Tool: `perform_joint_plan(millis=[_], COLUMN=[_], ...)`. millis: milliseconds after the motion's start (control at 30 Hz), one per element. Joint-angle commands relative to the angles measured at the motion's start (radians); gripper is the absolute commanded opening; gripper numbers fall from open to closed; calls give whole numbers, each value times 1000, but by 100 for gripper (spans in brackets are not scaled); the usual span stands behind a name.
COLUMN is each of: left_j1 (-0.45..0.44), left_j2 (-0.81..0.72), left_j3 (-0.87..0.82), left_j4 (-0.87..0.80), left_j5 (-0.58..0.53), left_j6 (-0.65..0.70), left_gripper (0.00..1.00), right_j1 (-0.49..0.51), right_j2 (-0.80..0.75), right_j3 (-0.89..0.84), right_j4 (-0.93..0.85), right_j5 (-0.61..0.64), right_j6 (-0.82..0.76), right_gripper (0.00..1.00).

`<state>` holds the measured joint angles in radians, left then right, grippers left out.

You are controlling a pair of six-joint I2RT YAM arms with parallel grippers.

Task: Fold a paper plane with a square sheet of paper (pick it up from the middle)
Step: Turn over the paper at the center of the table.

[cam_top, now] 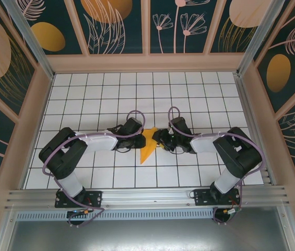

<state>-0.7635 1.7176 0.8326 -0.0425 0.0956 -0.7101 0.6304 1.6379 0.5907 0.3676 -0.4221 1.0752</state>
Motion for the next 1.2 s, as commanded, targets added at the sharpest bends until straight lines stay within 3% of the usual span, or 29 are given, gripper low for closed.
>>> perform_joint_plan(millis=[0,433,767,1167], left_j1=[-7,-7,-8,-7], left_j2=[47,33,10,-58], left_j3=[-12,-33,-47,-72], left_j4=[36,46,70,93], left_j5=[56,56,58,57], left_j6=[-1,-11,-32,-50], left_gripper=[25,23,23,23], right_j1=[12,9,18,27], right_j2=[32,124,147,169], right_j3=[42,144,125,132], right_j4=[52,37,47,52], right_j5=[-56,-60,-58,-55], right_j6=[-31,-113,-124,-159], right_gripper=[50,50,31,25])
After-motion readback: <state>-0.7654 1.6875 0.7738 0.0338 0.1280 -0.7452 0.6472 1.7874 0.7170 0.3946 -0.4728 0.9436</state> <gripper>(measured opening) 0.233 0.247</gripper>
